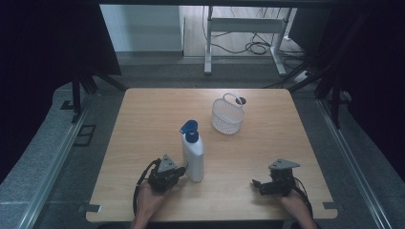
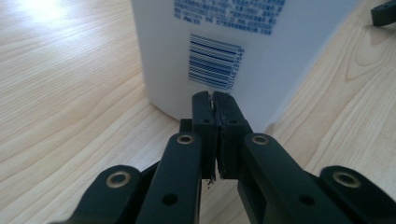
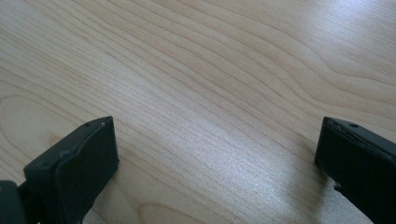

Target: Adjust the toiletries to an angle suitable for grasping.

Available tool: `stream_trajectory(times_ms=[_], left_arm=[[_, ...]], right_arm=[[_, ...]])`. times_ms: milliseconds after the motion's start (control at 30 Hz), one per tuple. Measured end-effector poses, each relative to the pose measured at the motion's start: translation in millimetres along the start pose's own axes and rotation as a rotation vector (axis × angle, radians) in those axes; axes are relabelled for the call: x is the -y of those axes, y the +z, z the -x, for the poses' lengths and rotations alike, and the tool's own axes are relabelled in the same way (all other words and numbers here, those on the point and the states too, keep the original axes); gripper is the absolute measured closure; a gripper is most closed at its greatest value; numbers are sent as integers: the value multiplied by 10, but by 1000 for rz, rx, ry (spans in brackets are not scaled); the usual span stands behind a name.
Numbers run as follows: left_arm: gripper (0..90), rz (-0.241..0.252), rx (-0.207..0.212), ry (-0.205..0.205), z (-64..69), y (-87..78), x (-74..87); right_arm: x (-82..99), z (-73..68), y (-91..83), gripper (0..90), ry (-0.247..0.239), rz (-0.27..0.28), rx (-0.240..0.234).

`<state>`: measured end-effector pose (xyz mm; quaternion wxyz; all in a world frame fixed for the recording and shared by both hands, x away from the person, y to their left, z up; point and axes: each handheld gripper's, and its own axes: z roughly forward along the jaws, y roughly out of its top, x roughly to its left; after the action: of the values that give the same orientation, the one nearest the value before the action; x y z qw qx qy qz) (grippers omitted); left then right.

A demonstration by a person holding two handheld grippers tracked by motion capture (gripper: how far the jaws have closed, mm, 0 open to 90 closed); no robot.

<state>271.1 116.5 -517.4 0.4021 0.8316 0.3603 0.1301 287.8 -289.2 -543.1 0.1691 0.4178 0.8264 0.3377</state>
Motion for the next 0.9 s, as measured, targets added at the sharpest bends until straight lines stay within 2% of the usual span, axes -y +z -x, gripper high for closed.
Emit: stream_trajectory(times_ms=[367, 600, 633, 900], left_arm=[[858, -15, 44, 23, 132, 123, -44], [853, -11, 69, 18, 162, 152, -64], [852, -5, 80, 6, 163, 176, -72], [842, -10, 70, 22, 189, 196, -84]], right_arm=[[-1, 0, 2, 0, -2, 1, -1], [-2, 0, 3, 0, -4, 1, -3], [-3, -1, 4, 0, -4, 1, -3], [-4, -2, 5, 0, -4, 1, -4]])
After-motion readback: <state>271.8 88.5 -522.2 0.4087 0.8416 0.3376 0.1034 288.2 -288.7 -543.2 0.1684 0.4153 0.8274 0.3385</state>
